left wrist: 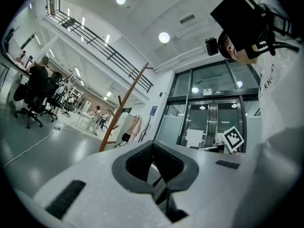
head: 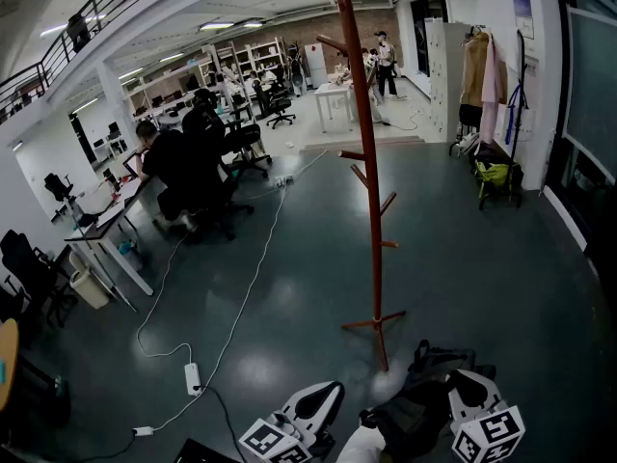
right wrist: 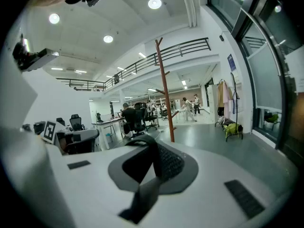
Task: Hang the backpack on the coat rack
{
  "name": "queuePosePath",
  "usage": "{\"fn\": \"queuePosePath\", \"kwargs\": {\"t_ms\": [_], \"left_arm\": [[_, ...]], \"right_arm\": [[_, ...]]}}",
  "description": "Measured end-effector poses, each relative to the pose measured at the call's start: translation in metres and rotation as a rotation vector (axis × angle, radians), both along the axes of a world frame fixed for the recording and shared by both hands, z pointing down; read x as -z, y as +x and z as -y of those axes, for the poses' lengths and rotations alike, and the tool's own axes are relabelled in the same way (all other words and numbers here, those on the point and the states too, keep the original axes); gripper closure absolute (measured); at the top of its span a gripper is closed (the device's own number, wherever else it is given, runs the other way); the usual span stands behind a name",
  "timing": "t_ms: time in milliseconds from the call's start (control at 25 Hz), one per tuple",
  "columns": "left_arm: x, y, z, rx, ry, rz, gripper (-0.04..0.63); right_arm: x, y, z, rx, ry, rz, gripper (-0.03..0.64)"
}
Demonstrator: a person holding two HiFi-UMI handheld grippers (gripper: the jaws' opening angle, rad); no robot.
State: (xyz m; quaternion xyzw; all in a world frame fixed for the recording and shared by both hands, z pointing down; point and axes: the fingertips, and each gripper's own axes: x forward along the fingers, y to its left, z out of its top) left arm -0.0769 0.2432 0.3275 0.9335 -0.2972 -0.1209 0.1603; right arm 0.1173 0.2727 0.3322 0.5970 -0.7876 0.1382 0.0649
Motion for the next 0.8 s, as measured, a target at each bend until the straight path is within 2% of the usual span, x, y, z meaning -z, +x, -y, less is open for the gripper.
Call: {"fn": "queuePosePath", "kwargs": {"t_ms": [240, 440, 600, 800], "left_arm": [[-0.009, 0.032, 0.039, -0.047, -0.014, -0.022, 0.586], [-0.017, 0.061, 0.092, -0.063, -0.022, -0.046, 0.586], [-0.005, 0.086, 0.142, -0.080, 0.013, -0.082, 0.586], [-0.013, 0.092, 0.188, -0.070, 0.002, -0.077, 0.586]], "right_arm": [[-0.015, 0.028, 0.027, -0.028, -0.048, -0.011, 0.586], [-0.033, 0.039, 0.058, -0.016, -0.099, -0.013, 0.586], [-0.035, 0.048, 0.093, 0.007, -0.108, -0.026, 0.586], [-0.034, 0.059, 0.141, 0.023, -0.102, -0.043, 0.586]]}}
